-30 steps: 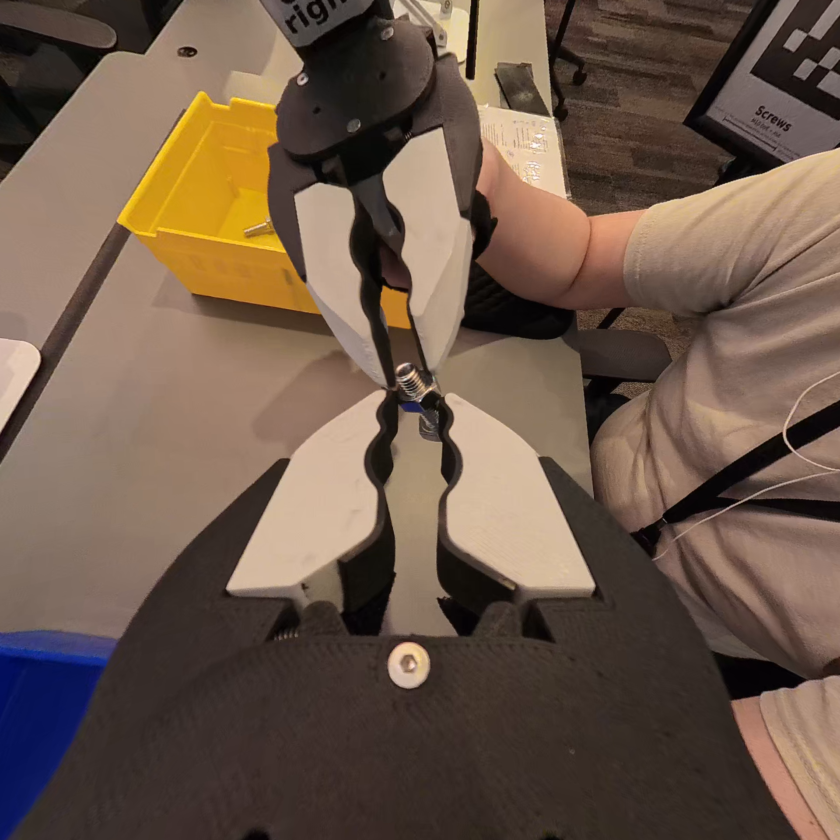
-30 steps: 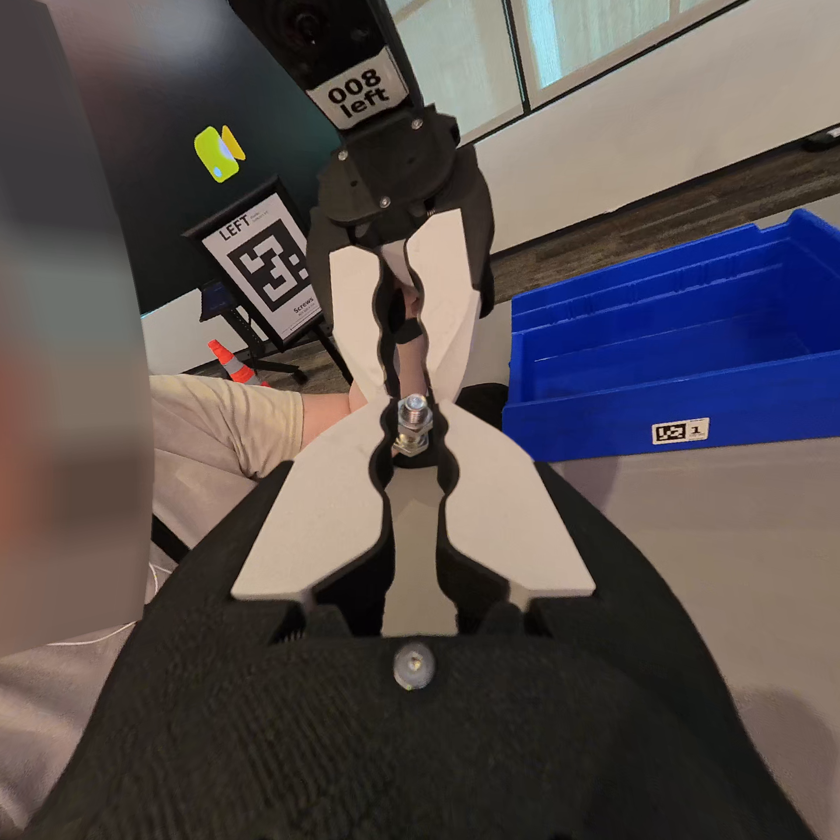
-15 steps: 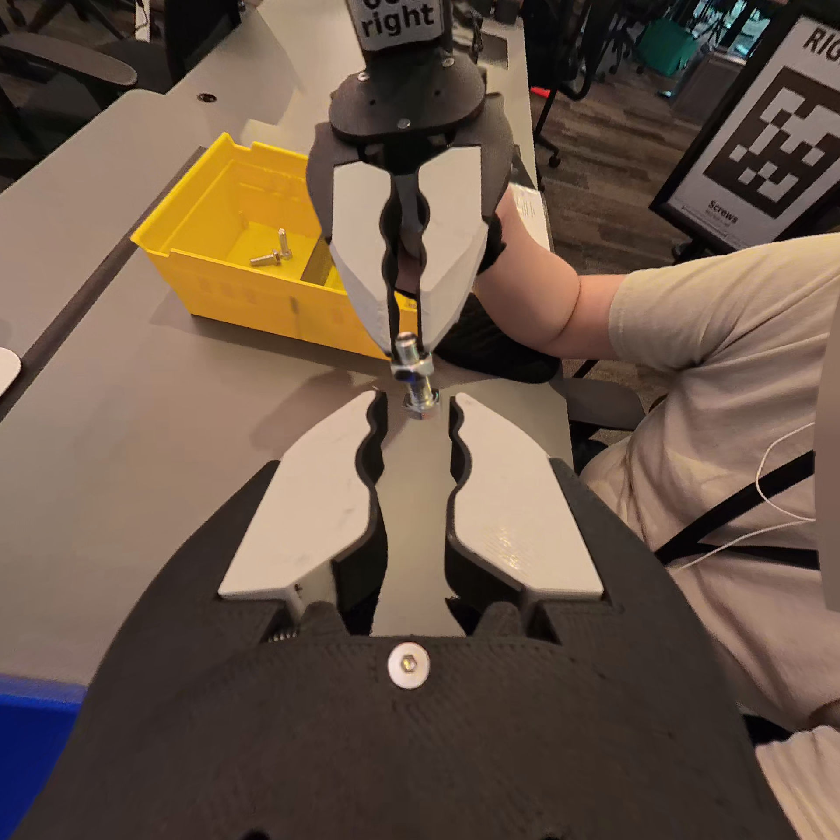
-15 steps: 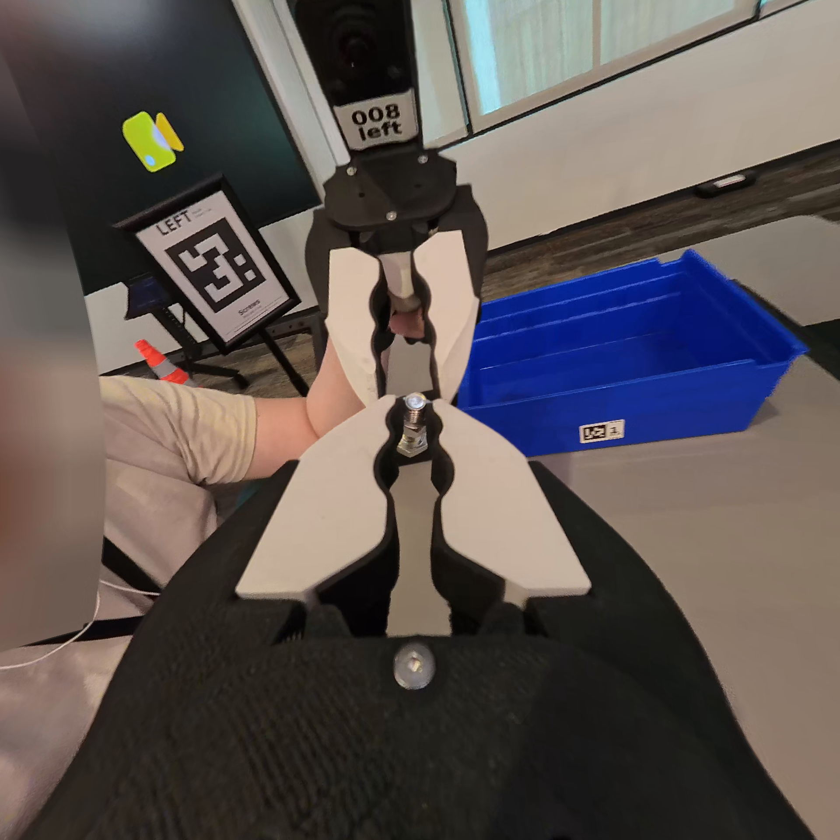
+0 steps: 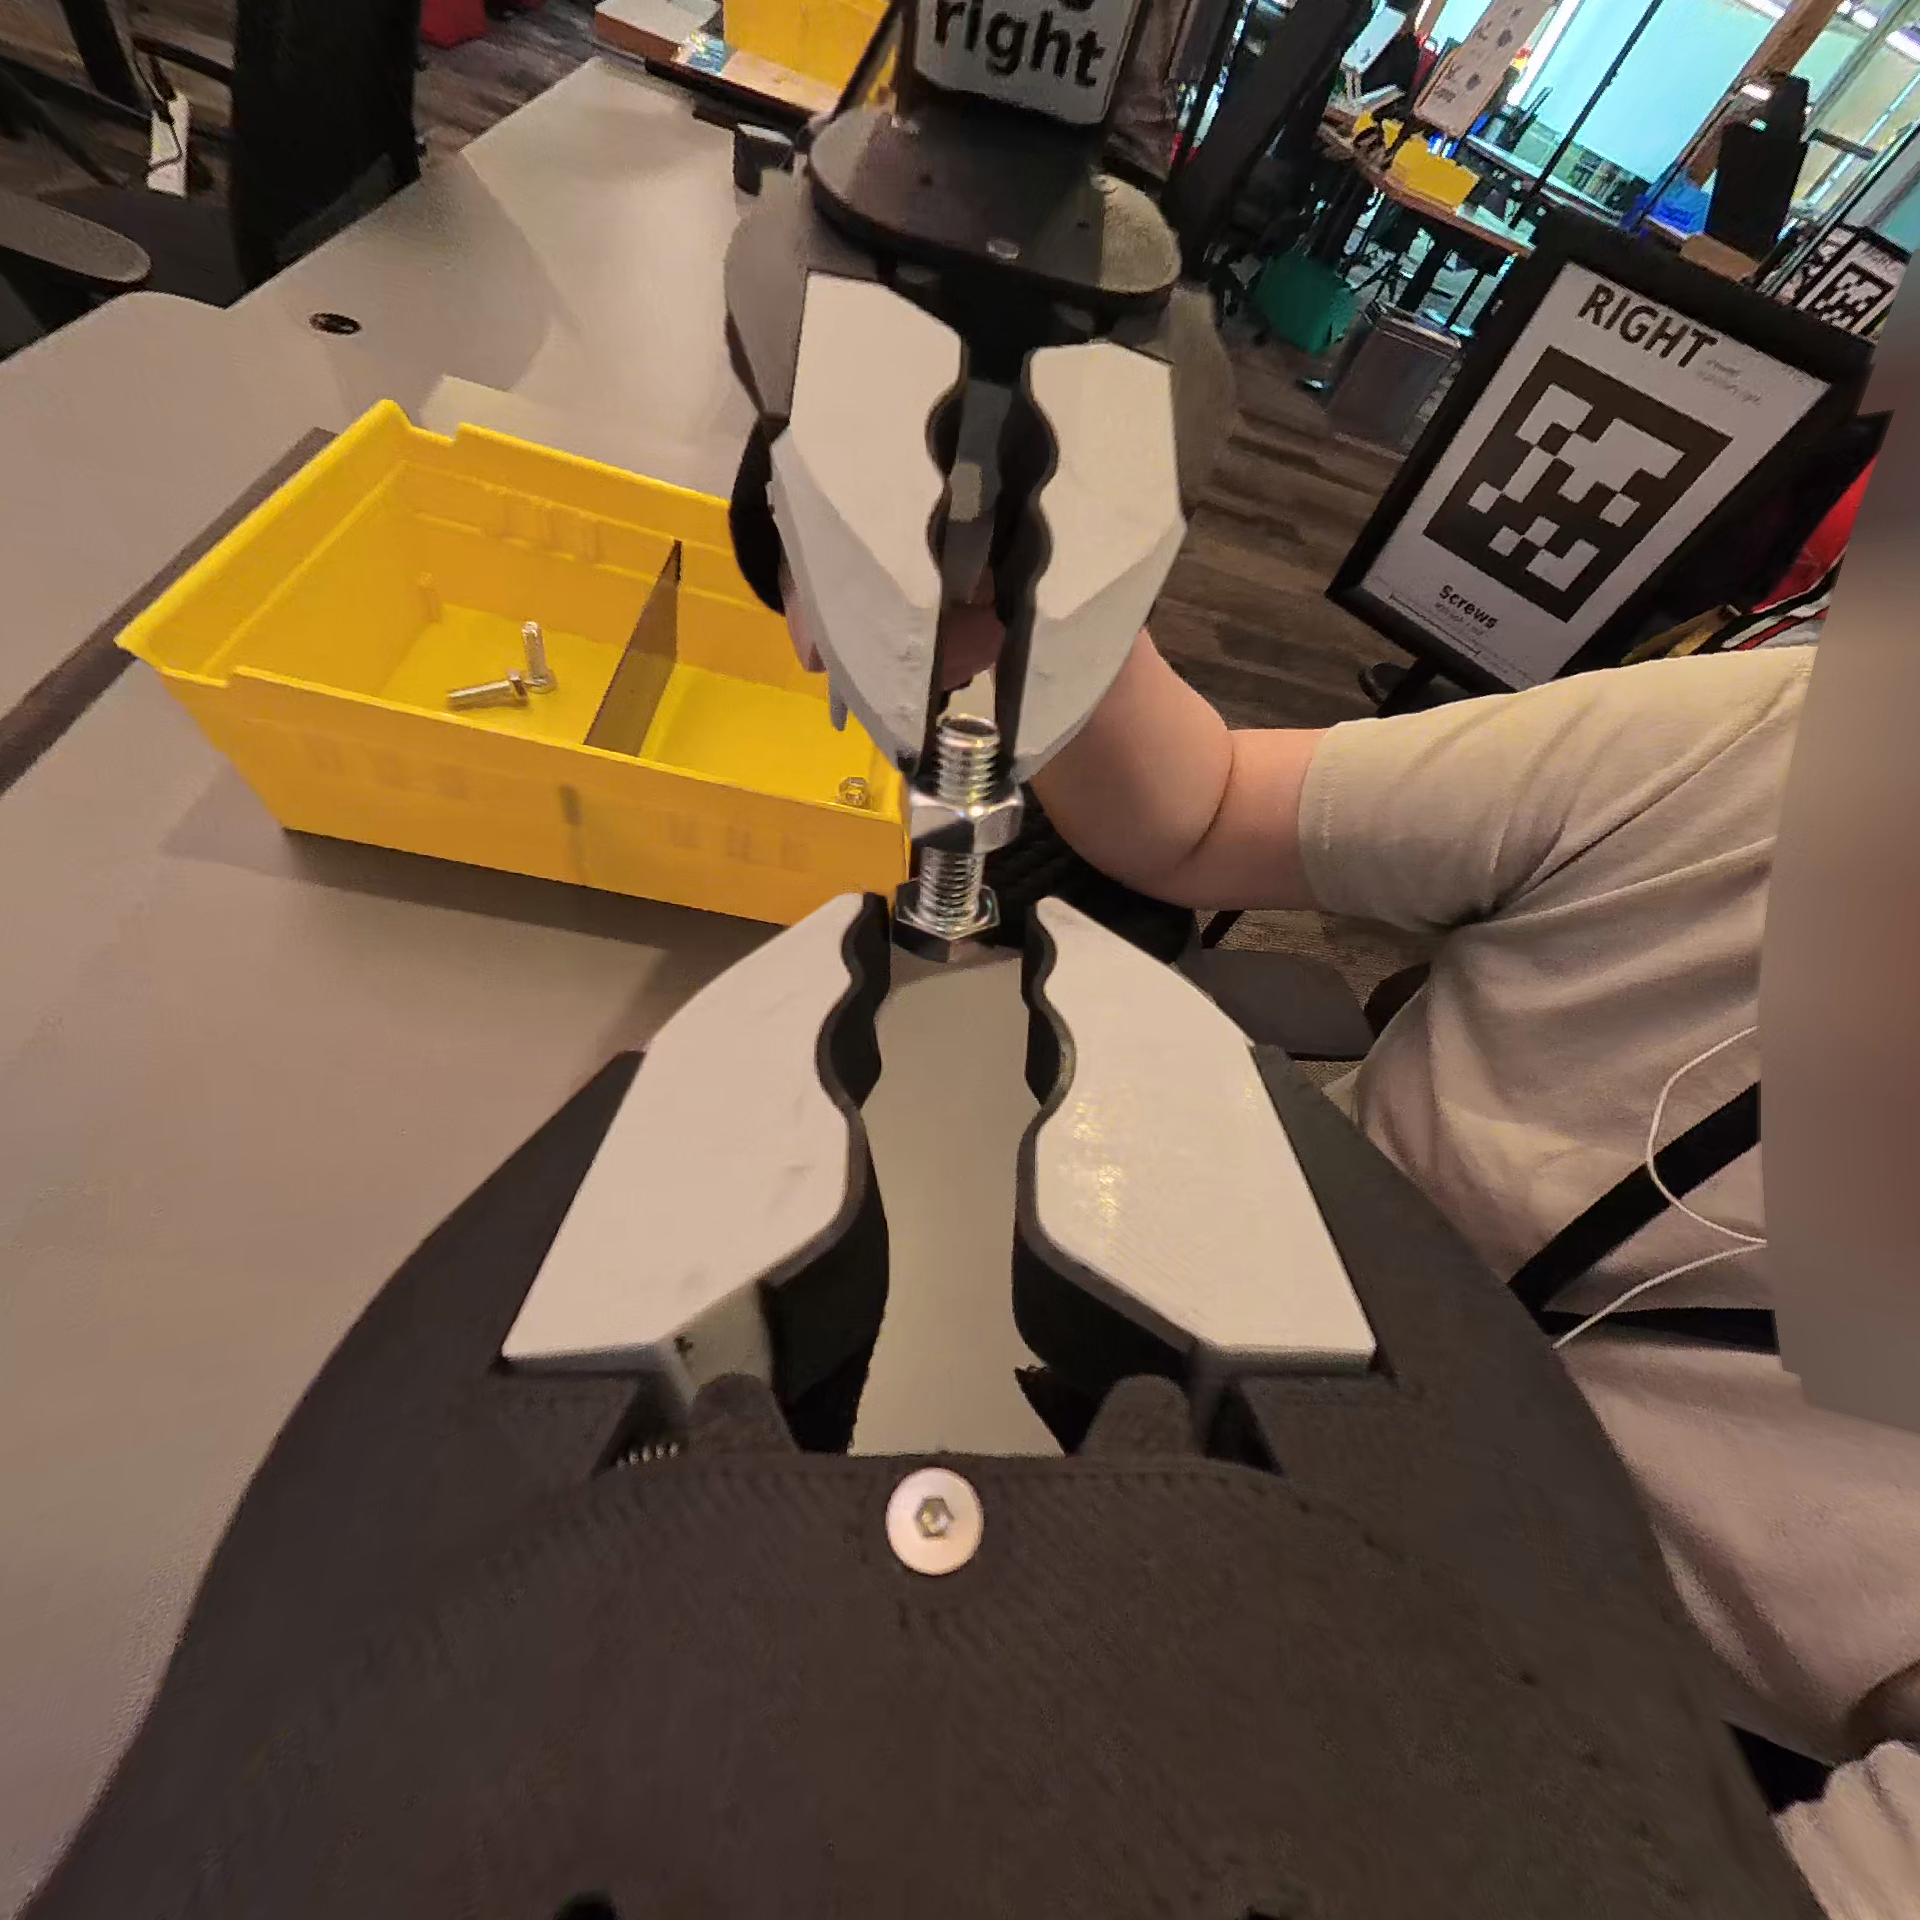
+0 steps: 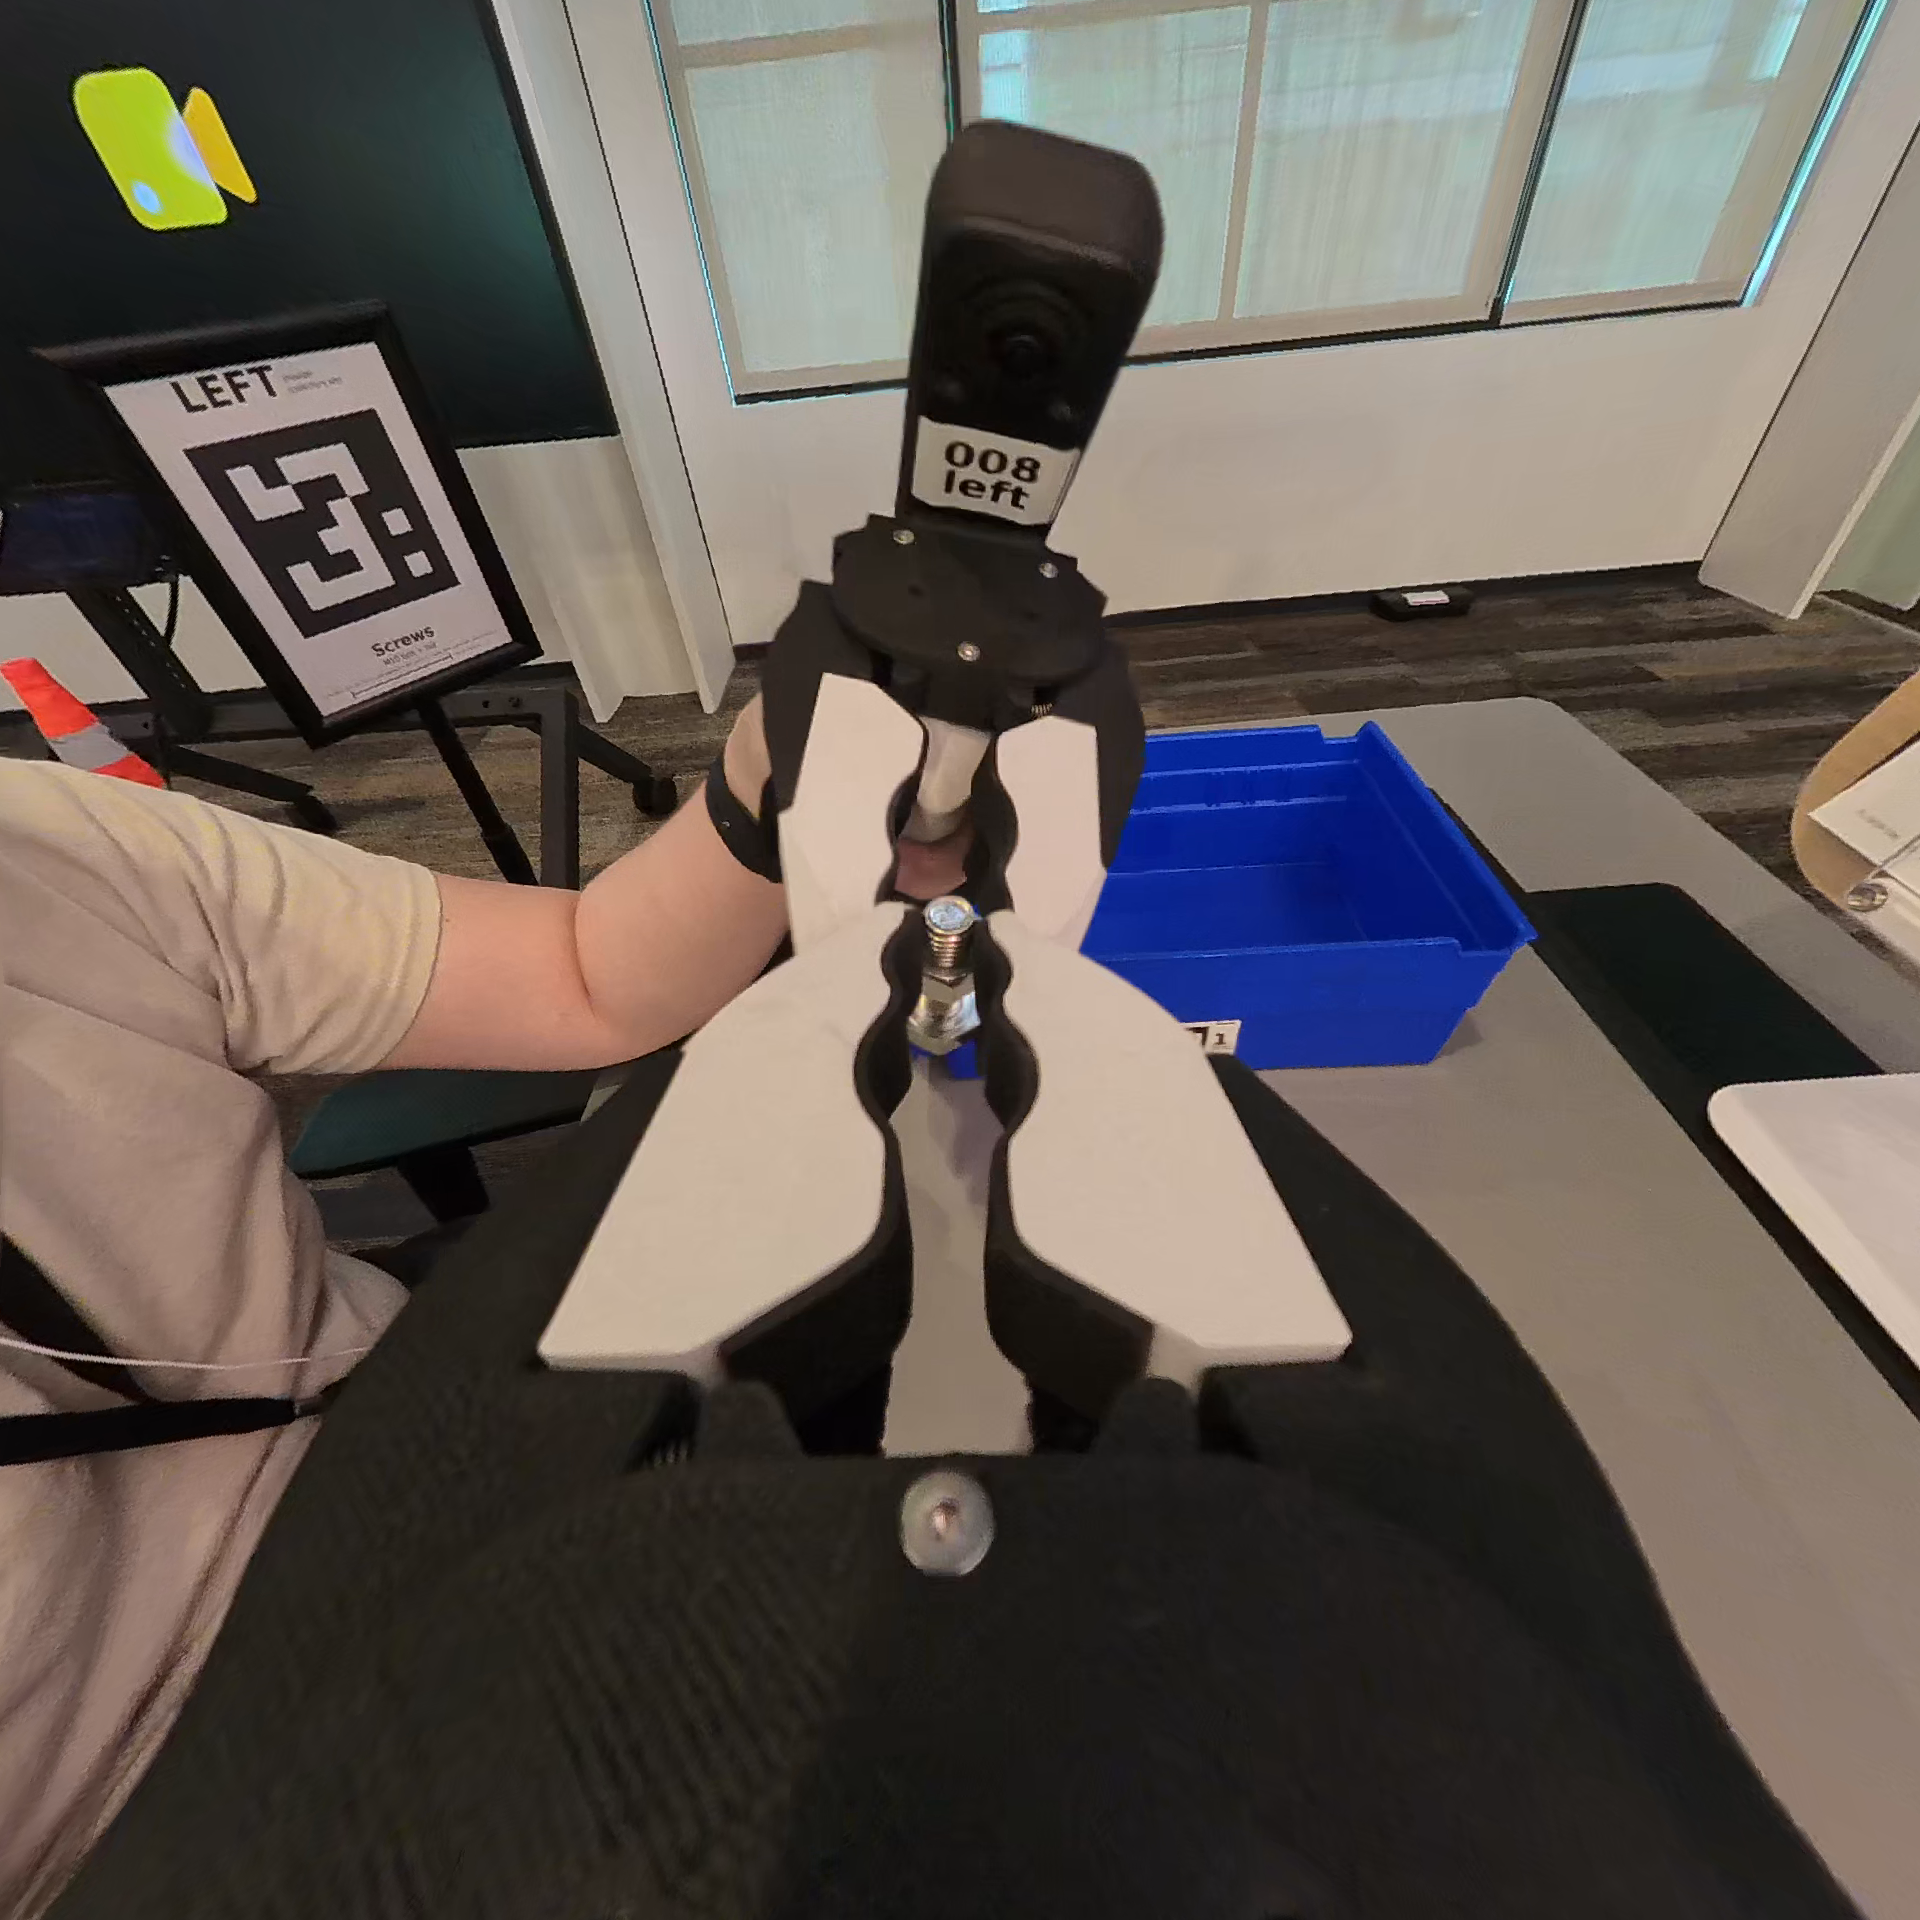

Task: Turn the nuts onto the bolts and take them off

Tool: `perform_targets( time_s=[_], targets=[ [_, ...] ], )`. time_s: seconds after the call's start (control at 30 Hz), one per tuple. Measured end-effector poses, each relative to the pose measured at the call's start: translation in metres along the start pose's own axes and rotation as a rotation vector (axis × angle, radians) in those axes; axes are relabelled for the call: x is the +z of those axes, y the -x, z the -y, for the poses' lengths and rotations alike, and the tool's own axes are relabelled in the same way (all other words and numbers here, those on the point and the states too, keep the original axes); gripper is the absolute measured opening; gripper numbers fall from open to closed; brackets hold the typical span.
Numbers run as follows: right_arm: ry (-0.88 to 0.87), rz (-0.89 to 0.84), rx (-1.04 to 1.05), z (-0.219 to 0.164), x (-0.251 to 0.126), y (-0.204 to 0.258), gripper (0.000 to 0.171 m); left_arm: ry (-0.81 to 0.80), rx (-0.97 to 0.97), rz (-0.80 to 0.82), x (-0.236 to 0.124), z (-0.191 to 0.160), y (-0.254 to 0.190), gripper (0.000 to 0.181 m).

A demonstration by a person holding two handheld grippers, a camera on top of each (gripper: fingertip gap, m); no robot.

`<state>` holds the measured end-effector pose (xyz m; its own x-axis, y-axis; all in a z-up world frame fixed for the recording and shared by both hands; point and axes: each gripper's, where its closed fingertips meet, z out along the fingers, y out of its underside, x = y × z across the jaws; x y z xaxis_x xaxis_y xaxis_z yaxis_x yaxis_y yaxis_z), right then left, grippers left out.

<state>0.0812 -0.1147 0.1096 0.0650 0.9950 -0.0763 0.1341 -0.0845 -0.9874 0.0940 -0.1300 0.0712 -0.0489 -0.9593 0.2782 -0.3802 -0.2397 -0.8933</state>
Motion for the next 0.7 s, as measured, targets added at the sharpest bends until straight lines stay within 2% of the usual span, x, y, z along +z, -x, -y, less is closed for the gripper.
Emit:
perform_targets(
  time_s=[0.43,0.47,0.57,0.7],
  targets=[
    [-0.05,-0.003,-0.062,0.01,-0.006,0.005,0.01,-0.089,0.129,0.04,0.009,0.016,-0.001,0.019],
    [-0.061,-0.003,-0.067,0.012,-0.006,0.006,0.011,-0.093,0.135,0.05,0.008,0.017,-0.001,0.019],
    [-0.101,-0.018,-0.081,0.018,-0.007,0.007,0.033,-0.104,0.159,0.101,0.007,0.02,0.001,0.019],
    [-0.086,-0.019,-0.095,0.015,-0.002,0.008,0.036,-0.125,0.177,0.115,0.007,0.024,-0.002,0.019]
  ],
)
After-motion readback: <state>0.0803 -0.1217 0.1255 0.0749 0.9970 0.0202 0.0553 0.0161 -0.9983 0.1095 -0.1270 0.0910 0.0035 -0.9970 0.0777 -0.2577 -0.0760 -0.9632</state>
